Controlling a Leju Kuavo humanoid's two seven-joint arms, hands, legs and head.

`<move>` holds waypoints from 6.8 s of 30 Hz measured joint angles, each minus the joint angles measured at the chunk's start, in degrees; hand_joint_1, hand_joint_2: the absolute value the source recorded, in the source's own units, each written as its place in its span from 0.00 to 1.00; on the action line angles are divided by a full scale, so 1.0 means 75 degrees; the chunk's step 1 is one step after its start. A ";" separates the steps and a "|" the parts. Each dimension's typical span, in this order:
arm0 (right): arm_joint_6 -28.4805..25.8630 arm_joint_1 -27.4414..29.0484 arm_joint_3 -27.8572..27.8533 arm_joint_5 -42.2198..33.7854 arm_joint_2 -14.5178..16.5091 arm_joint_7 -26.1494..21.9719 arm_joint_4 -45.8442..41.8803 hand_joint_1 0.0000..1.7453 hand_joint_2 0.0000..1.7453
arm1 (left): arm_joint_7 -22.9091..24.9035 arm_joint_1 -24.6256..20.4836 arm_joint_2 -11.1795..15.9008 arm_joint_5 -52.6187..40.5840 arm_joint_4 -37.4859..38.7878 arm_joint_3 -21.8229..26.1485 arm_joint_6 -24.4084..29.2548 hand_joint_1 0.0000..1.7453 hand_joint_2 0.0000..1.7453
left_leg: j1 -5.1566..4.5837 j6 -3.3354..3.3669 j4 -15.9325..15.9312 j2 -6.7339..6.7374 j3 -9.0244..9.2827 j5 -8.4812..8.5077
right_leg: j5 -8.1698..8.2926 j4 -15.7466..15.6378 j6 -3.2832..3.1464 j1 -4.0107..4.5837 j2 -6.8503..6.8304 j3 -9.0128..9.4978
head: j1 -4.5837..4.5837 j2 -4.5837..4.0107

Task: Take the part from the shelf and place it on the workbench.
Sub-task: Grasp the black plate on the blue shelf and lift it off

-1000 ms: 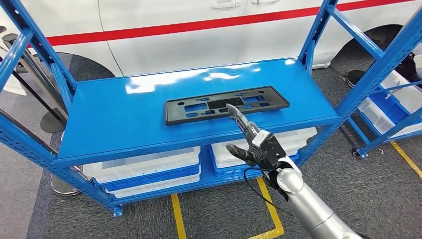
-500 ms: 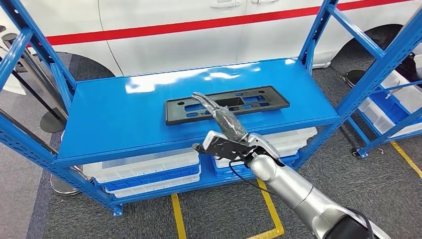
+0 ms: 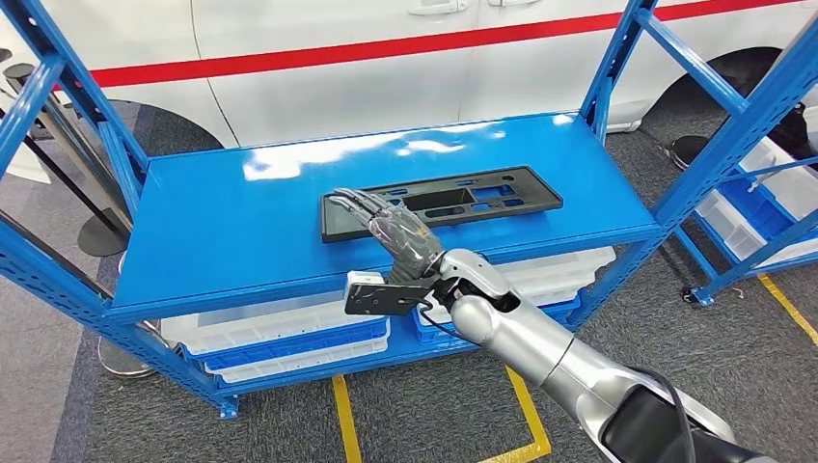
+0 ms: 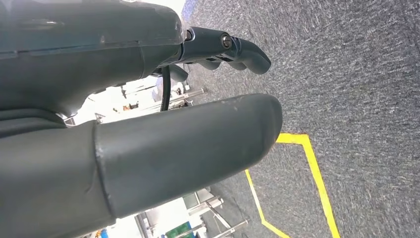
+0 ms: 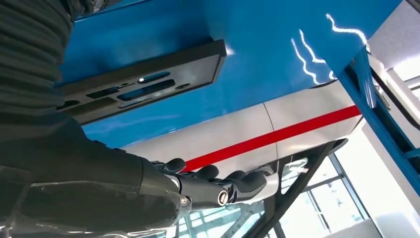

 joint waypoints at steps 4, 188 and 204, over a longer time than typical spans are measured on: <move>-0.0001 -0.0042 0.0069 0.0025 0.0023 -0.0001 0.0111 0.00 1.00 | 0.0000 0.0001 0.0001 -0.0002 0.0000 -0.0001 0.0000 0.00 0.00 | 0.0000 0.0000 0.0000 0.0000 -0.0001 0.0000 | 0.0000 -0.0002 0.0000 0.0000 -0.0001 -0.0001 | 0.0000 0.0000; -0.3787 0.0124 -0.0833 0.5283 0.0009 0.0970 0.0628 1.00 1.00 | -0.0122 -0.0102 0.0017 -0.1978 -0.0274 0.1020 0.0047 0.00 0.00 | 0.0170 -0.0205 0.0227 0.0008 -0.0667 0.0422 | 0.0273 0.0533 0.0060 -0.0048 0.0107 -0.0756 | -0.0020 0.0000; -0.3794 0.0015 -0.0655 0.5581 0.0229 0.1085 0.0579 1.00 1.00 | -0.0064 -0.0126 -0.0063 -0.2012 -0.0272 0.1171 0.0096 0.00 0.00 | 0.0135 -0.0297 0.0093 -0.0002 0.0242 -0.0370 | 0.1115 0.0486 -0.0025 -0.0041 -0.0004 -0.1610 | -0.0020 0.0000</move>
